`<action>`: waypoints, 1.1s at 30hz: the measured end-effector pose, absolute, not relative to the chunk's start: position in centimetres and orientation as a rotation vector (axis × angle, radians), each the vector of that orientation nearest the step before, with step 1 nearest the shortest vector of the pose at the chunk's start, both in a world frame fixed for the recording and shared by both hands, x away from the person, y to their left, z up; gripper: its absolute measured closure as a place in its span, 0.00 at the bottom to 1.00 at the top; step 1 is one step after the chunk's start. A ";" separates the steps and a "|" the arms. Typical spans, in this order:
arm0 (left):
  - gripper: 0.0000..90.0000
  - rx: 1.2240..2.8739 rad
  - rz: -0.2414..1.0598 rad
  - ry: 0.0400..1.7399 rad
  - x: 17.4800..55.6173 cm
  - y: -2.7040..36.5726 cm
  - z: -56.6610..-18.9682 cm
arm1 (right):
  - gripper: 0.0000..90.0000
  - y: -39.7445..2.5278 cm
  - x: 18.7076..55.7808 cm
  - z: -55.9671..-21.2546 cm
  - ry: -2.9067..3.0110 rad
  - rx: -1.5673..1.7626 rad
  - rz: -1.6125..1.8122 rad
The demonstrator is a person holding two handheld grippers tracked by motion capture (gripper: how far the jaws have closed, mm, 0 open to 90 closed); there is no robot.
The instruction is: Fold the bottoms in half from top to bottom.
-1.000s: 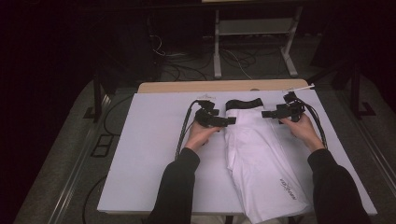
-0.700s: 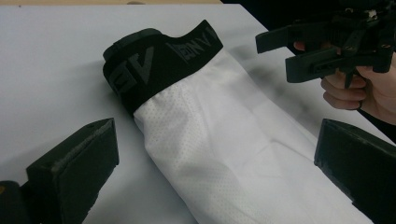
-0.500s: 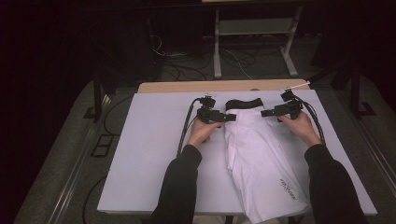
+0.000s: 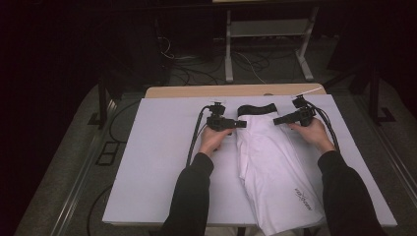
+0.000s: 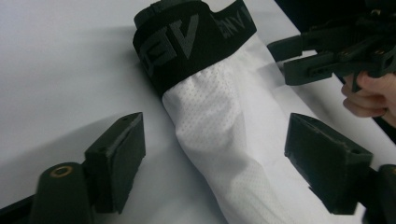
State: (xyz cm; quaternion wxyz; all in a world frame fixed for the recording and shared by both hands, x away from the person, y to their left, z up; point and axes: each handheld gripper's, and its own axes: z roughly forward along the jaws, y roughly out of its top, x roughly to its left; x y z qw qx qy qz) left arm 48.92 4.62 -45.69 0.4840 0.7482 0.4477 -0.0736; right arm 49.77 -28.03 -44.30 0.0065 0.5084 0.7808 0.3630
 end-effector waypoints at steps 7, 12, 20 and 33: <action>0.33 1.845 -0.145 1.145 49.2 3.9 -45.8 | 0.52 -28.0 49.9 -44.6 2.437 1.625 1.136; 0.44 1.857 -0.143 1.159 49.3 3.5 -45.8 | 0.63 -28.1 49.9 -44.7 2.434 1.654 1.144; 0.76 1.854 -0.150 1.179 49.4 3.2 -46.2 | 0.82 -28.1 50.1 -45.0 2.434 1.706 1.173; 0.98 1.852 -0.167 1.198 49.4 3.2 -45.9 | 0.98 -27.9 49.6 -44.5 2.409 1.711 1.148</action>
